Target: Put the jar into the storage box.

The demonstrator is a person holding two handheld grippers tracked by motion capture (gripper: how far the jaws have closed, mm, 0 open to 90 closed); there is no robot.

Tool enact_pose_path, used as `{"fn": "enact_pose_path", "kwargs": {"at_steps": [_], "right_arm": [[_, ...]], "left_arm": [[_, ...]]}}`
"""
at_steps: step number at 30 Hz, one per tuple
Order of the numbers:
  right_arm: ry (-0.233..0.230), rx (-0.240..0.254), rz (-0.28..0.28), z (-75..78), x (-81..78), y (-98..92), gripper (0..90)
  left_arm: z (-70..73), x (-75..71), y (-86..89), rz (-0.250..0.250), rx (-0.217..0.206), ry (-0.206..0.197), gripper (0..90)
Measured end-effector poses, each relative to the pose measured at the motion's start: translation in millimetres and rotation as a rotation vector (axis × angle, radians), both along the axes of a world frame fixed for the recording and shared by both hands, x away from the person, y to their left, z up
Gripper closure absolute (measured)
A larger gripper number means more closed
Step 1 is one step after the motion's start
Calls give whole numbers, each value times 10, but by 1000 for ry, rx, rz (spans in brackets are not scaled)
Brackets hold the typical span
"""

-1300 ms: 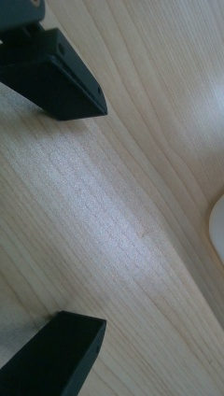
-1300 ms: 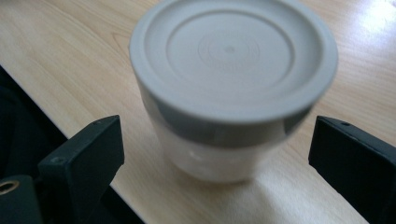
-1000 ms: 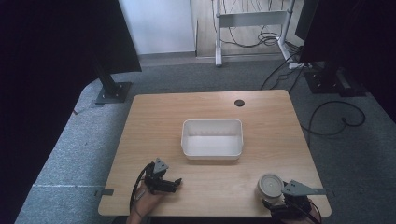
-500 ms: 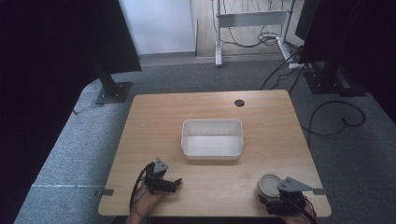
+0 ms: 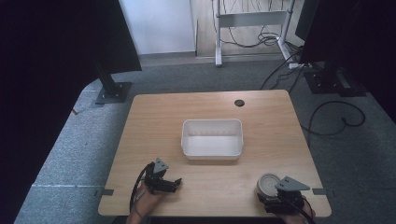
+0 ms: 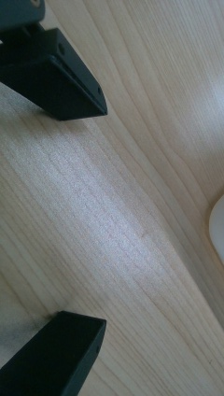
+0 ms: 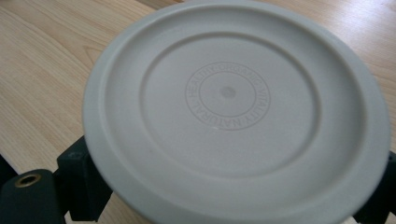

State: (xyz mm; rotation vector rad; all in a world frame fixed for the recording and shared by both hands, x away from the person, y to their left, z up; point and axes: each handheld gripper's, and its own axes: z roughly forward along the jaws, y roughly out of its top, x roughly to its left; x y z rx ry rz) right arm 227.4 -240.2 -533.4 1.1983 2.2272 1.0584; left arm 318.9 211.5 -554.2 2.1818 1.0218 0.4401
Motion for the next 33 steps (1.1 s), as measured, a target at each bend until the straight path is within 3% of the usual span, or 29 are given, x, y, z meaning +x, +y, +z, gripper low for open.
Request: {"fn": "enact_pose_path", "kwargs": {"at_steps": [9, 33], "right_arm": [[-20, -2, -15, 59, 4, 17, 95], [-29, 9, 31, 215, 239, 269, 95]], "left_arm": [[0, 0, 0, 0, 0, 0, 11], [-1, 0, 0, 0, -1, -1, 11]]}}
